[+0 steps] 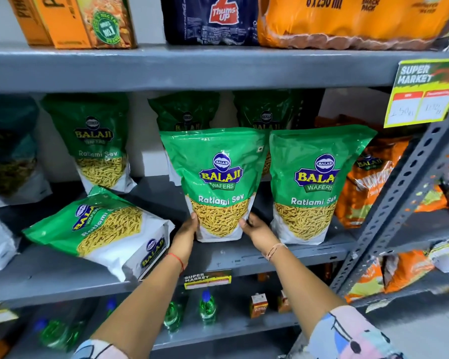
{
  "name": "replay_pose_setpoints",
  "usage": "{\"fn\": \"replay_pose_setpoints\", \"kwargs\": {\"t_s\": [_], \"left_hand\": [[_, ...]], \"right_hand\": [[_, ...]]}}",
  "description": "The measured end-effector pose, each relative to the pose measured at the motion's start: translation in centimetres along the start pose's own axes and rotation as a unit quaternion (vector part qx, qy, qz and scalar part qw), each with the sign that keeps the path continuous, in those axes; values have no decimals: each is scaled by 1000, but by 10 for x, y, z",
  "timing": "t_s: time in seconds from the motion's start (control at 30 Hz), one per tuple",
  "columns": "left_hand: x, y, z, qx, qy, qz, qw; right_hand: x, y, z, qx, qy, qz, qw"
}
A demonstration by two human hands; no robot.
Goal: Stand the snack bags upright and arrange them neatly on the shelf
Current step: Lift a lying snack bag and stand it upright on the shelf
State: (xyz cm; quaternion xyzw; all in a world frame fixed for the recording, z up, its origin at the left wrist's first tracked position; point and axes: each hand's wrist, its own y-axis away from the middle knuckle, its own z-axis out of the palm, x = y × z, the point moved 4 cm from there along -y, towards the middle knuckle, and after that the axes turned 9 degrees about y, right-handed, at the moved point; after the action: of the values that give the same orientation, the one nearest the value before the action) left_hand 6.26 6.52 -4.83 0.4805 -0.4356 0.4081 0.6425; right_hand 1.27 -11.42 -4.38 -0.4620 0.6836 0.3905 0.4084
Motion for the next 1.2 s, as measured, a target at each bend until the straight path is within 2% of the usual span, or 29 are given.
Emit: {"fn": "replay_pose_setpoints", "kwargs": {"t_s": [0.37,0.5,0.67,0.73,0.83,0.9,0.97,1.1,1.2], "left_hand": [[4,38,5,4,-64,-13,998],[1,39,2,28,-48,18,998],[6,52,3,7,-57,18,998],[10,59,-20,44,-42,39,997],[12,84,-37,105,-28,118,987],[15,104,-33,102,-17,182,978],[22,120,-31,105,3,229,968],[56,136,-53,199,-5,302,932],[75,128,-100,284,46,263,921]], "right_hand": [[5,23,-5,-18,47,2,999],[4,22,-4,-33,54,1,998],[6,23,-3,-20,10,-18,1000],[-5,29,17,-11,-5,-54,998],[-3,54,32,101,54,-92,989],[2,86,33,227,101,-135,959],[-2,113,39,293,123,-212,924],[-49,125,71,282,138,-334,889],[-111,108,114,235,167,-385,877]]}}
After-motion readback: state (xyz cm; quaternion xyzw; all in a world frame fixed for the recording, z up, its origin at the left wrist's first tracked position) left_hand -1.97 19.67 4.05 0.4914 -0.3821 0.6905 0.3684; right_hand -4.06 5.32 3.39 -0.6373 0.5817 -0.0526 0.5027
